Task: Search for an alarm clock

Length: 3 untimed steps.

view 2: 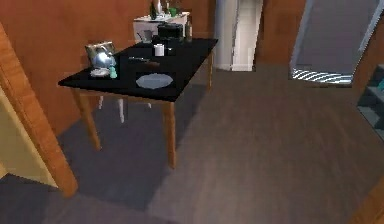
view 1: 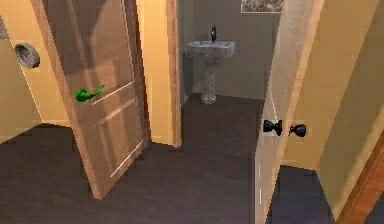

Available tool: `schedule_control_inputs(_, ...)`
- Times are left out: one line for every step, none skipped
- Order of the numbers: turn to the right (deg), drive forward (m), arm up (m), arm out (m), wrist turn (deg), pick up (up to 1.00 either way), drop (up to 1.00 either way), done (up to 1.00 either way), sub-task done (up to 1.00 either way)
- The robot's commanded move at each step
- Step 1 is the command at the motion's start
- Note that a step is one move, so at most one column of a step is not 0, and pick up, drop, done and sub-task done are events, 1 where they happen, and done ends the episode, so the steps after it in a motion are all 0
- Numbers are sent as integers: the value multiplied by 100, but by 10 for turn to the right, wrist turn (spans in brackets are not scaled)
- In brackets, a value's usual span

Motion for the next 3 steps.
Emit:
schedule_control_inputs(30, 0, 0, 0, 0, 0, 0, 0, 0)
schedule_control_inputs(0, 100, 0, 0, 0, 0, 0, 0, 0)
schedule_control_inputs(0, 30, 0, 0, 0, 0, 0, 0, 0)
